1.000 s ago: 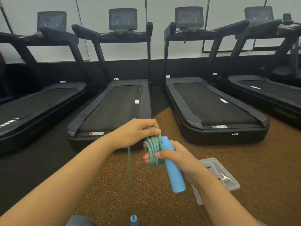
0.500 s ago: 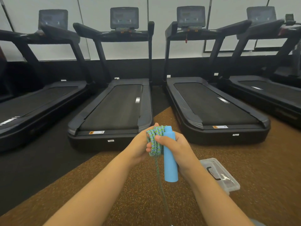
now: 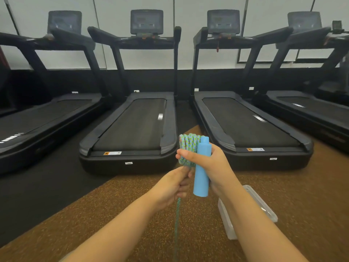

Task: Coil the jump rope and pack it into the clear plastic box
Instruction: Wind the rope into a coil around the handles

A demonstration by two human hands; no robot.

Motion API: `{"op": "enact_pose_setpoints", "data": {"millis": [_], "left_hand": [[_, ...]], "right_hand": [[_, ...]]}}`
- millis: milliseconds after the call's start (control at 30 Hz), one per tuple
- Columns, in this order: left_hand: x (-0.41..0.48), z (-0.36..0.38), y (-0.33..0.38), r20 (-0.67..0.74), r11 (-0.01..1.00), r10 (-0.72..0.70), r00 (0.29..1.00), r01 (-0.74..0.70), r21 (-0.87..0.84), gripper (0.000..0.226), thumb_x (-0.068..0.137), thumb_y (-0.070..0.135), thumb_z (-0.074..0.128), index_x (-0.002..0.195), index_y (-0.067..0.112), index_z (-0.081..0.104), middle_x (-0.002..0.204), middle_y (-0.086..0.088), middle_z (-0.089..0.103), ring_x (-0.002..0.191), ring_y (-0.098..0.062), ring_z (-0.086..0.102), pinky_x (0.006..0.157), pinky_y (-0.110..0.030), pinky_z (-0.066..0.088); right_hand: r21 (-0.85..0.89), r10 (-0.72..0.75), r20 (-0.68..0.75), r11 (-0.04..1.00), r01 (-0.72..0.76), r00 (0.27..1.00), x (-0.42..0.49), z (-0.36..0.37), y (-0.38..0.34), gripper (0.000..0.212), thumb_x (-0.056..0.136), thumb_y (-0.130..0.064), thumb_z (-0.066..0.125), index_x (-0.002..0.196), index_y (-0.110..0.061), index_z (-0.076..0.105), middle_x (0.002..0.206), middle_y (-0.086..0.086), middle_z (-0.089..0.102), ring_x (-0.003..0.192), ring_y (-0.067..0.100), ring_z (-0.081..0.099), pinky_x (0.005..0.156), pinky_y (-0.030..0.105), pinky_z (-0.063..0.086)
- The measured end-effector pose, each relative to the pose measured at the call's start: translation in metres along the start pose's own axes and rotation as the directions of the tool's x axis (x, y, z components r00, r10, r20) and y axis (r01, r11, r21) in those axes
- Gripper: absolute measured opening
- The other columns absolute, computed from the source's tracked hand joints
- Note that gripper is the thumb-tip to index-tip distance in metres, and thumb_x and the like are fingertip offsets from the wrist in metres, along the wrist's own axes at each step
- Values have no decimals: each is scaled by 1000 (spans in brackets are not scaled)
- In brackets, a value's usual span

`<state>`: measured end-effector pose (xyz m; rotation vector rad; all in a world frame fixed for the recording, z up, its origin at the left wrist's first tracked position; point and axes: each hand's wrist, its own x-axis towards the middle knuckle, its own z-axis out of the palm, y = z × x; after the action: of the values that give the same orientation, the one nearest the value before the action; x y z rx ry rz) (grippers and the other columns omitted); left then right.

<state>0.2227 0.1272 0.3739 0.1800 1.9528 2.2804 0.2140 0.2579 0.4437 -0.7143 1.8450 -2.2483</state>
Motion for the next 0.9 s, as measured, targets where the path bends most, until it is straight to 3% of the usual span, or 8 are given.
{"op": "enact_pose_setpoints", "data": {"millis": [133,267,333,433,533,733,833,900], "left_hand": [[-14,0,12,-15,925,20,1000,-13,381,35,97,44,39,70,28,54,53,12,31,46,-5,25,46,-20,24],[-30,3,39,-31,545,103,994,-30,838,31,97,43,42,76,29,59,64,9,51,56,-6,44,58,-23,35],[-40,5,52,-8,383,119,993,-39,923,28,96,44,44,79,28,60,65,9,54,58,-5,47,57,-20,36],[-50,9,71,14,162,101,995,-31,986,30,94,50,41,84,30,60,76,7,61,68,-9,56,65,-29,45],[-54,9,88,41,-4,106,994,-41,999,33,93,53,39,81,30,59,83,7,61,76,-9,56,71,-30,45],[-53,-2,112,53,-24,86,995,-51,998,36,91,55,43,78,29,64,79,6,60,68,-5,53,59,-18,36],[-51,-7,117,80,20,46,996,-81,997,37,88,57,46,79,26,64,83,3,65,76,-7,58,71,-27,44],[-49,-12,122,112,78,23,993,-114,990,33,88,55,49,77,27,63,81,5,66,77,-7,59,74,-32,47]], "right_hand": [[34,18,39,999,-19,999,2,-8,-4,29,65,-22,75,91,-13,66,82,2,77,81,16,73,65,29,58],[100,61,90,992,-70,994,5,-11,-1,13,80,-6,66,93,-9,66,85,2,77,81,14,73,66,21,56],[114,77,114,989,-90,991,5,-12,3,11,85,-4,61,93,-8,66,87,4,77,83,16,73,68,23,57],[134,113,143,982,-133,983,5,-12,6,13,87,-4,59,97,-4,66,92,9,76,85,19,73,72,27,59],[66,142,175,986,-155,974,4,-11,12,15,86,-8,63,100,-3,66,89,7,76,77,15,72,65,24,57],[-21,184,249,983,-185,951,-3,-2,16,10,75,-29,64,79,-20,69,71,-5,69,64,4,61,61,18,47],[-39,194,275,981,-190,942,-6,0,17,11,69,-37,69,72,-26,71,70,-6,67,65,7,56,60,20,43],[-4,198,298,979,-206,934,-8,-2,19,5,76,-27,67,78,-24,71,70,-7,70,63,6,61,58,16,46]]}}
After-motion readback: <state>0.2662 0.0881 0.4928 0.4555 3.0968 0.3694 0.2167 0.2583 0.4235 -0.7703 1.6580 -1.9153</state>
